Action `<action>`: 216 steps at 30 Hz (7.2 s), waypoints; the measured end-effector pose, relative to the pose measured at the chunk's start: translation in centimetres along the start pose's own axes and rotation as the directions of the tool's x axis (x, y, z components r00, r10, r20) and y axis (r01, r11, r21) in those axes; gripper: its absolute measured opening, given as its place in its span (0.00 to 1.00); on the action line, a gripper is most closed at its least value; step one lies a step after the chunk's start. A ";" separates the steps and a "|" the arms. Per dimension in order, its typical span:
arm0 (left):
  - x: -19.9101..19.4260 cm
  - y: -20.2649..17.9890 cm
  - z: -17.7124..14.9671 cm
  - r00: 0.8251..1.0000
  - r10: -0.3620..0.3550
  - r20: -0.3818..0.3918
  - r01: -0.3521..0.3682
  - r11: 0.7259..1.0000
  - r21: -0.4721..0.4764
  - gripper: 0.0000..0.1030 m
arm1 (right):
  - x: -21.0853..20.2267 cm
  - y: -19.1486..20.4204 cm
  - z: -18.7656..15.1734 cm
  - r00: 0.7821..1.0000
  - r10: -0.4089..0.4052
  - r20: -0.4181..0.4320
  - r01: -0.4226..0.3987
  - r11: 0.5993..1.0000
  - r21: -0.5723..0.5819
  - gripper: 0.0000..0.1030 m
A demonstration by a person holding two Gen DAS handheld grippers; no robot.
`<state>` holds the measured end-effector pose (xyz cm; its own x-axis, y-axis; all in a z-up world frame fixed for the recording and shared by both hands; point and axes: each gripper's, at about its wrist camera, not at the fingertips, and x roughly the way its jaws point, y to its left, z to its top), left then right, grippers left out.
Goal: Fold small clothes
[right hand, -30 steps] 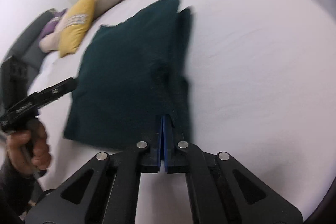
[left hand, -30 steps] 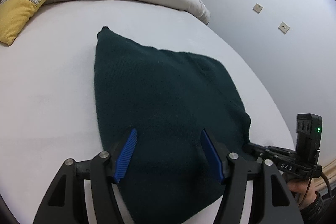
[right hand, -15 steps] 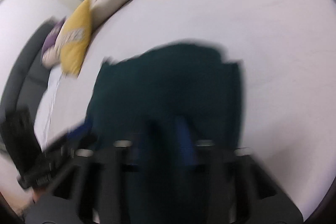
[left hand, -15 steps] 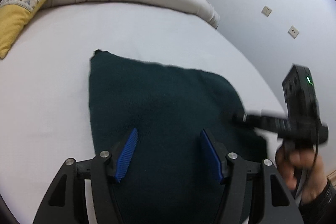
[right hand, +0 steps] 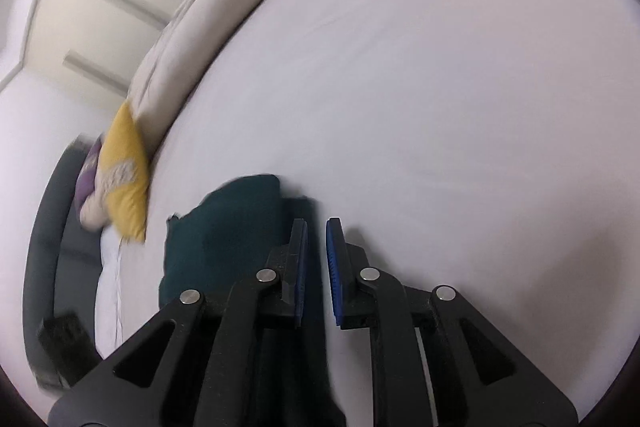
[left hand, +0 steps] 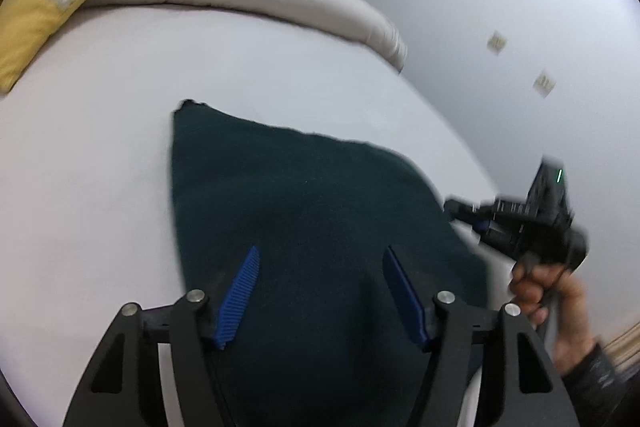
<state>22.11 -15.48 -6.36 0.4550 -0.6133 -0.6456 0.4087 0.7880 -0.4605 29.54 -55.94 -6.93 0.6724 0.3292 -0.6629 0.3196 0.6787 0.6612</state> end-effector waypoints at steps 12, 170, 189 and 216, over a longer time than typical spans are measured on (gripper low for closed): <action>-1.7 -0.3 -3.1 1.000 0.008 -0.023 -0.008 1.000 0.027 0.54 | -3.1 0.3 -7.8 0.988 0.124 -0.093 -0.134 0.985 -0.105 0.04; -27.2 5.2 -22.1 0.798 0.601 0.043 -0.596 0.798 -0.091 1.00 | -18.7 24.8 -41.5 0.941 -0.284 0.186 0.335 0.690 -0.641 1.00; -27.3 5.4 -22.1 0.799 0.600 0.041 -0.594 0.799 -0.095 1.00 | -18.3 25.0 -42.0 0.940 -0.286 0.184 0.335 0.685 -0.647 1.00; -27.5 5.4 -22.3 0.780 0.624 0.038 -0.618 0.779 -0.109 1.00 | -18.2 25.1 -42.2 0.942 -0.284 0.181 0.332 0.689 -0.644 1.00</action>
<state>-5.81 6.86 -4.67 0.6404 0.0115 -0.7679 -0.0492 0.9984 -0.0261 -2.86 -17.15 6.90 0.6630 -0.0016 -0.7486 0.0132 0.9999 0.0096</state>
